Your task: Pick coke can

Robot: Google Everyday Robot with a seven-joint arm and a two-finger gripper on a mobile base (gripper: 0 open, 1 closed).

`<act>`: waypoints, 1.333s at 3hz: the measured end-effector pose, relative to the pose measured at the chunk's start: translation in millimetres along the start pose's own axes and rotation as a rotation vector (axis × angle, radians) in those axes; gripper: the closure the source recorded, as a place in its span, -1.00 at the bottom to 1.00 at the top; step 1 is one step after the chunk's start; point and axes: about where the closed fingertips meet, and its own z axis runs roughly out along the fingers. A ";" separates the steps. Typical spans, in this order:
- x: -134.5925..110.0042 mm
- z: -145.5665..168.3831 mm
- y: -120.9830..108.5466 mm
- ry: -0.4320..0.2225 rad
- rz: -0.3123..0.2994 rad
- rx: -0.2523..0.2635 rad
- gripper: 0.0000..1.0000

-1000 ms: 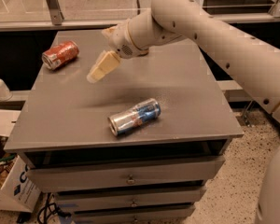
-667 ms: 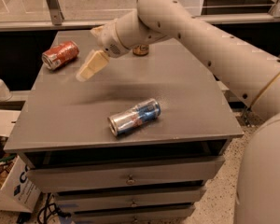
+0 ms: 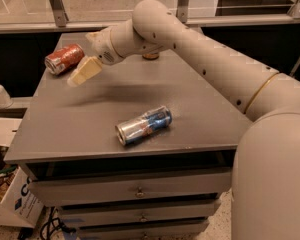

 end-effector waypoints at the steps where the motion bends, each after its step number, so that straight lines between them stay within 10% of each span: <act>1: -4.1 14.3 -5.6 -0.076 0.042 0.024 -1.00; 4: -9.8 36.4 -9.6 -0.126 0.013 0.046 -1.00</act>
Offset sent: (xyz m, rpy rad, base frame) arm 0.0216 0.0259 -0.0013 0.2010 0.0275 -0.0871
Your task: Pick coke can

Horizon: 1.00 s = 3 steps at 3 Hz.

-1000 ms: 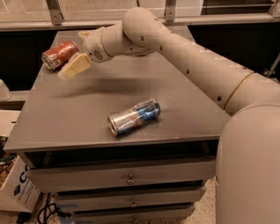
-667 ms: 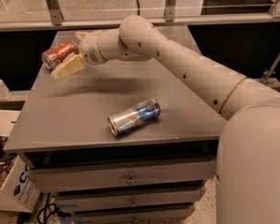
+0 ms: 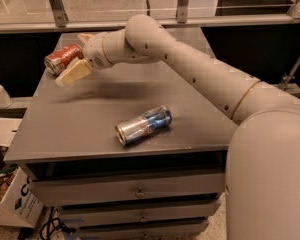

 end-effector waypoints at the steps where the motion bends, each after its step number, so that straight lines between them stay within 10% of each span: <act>1: 0.2 7.9 -4.2 0.058 -0.114 0.008 -1.00; 3: -4.6 34.1 -22.7 0.170 -0.231 -0.012 -1.00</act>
Offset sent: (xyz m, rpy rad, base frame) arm 0.0285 0.0284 0.0042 -0.2472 -0.2483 0.0513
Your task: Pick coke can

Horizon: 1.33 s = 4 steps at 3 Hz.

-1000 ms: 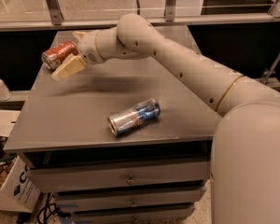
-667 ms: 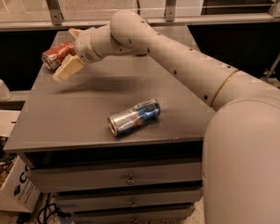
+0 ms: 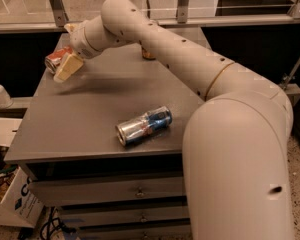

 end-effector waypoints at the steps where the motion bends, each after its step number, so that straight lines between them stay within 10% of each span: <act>1: 0.7 11.8 -13.5 0.029 0.031 -0.025 -1.00; 4: 7.4 42.7 -27.3 0.049 0.124 -0.049 -1.00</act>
Offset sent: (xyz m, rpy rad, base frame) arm 0.0433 0.0204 0.0048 -0.0072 0.1461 -0.0502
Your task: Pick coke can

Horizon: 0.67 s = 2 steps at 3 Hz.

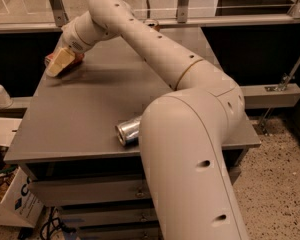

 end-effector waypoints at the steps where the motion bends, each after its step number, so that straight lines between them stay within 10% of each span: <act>1: 7.3 5.3 -0.6 0.013 0.011 -0.005 -1.00; 2: 16.2 6.0 1.7 0.029 0.014 -0.014 -0.62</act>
Offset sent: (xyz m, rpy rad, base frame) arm 0.0051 -0.0160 -0.0205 -0.0432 0.0255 -0.0124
